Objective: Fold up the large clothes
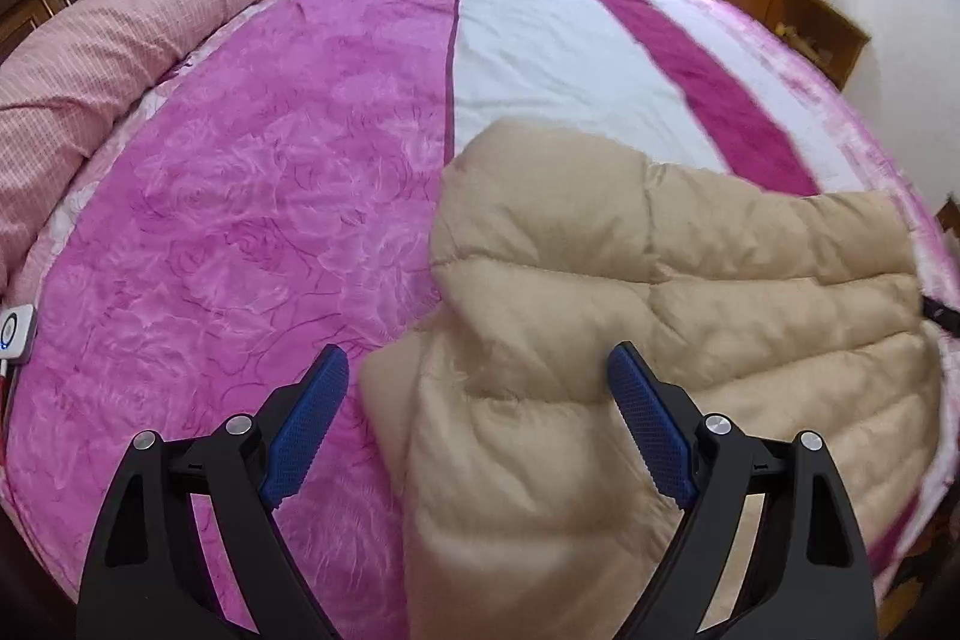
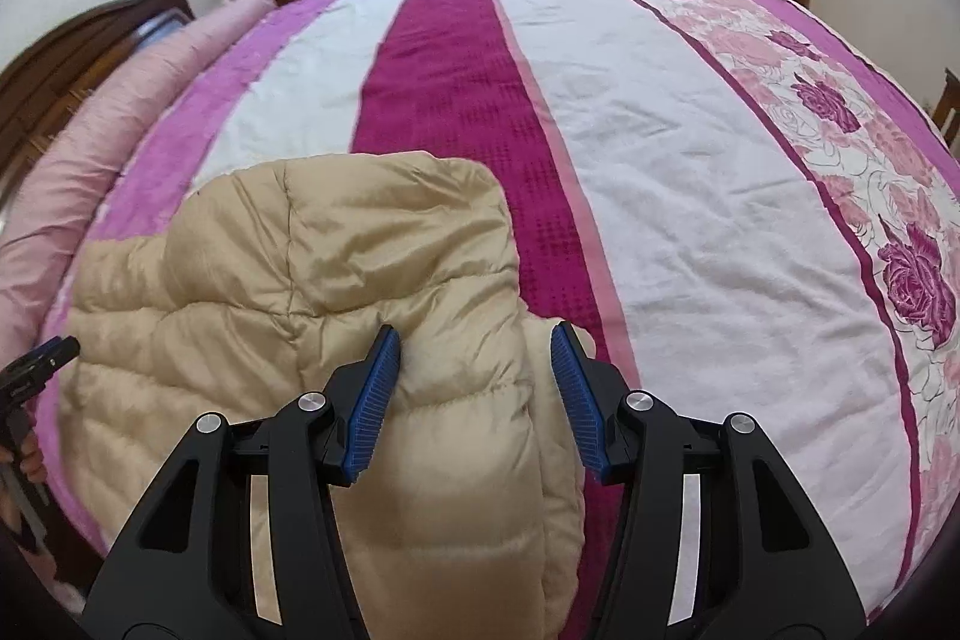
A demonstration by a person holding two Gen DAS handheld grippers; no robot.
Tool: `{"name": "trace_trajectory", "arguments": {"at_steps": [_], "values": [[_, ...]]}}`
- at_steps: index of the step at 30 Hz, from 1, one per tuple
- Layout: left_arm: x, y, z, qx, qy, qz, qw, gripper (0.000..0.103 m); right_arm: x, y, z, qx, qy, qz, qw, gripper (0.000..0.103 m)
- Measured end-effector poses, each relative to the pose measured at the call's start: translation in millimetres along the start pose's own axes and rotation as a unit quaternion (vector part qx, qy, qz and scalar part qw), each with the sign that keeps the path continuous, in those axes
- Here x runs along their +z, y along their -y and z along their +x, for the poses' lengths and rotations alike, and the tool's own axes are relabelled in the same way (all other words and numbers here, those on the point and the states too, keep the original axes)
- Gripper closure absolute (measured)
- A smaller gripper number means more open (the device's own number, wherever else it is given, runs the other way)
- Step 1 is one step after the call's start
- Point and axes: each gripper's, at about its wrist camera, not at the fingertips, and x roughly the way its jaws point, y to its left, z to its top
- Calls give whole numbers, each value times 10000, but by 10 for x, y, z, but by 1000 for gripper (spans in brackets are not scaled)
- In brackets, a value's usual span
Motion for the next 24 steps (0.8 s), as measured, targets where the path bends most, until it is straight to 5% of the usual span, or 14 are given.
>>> {"name": "trace_trajectory", "arguments": {"at_steps": [11, 16, 24], "values": [[155, 148, 555, 375, -140, 147, 9991, 16, 1, 55, 505, -690, -107, 33, 9976, 53], [146, 76, 420, 247, -125, -19, 9996, 16, 4, 167, 325, -379, -28, 364, 9986, 50], [-232, -221, -147, -294, -57, -388, 9988, 16, -327, 279, -220, 334, -69, 679, 9971, 26]]}}
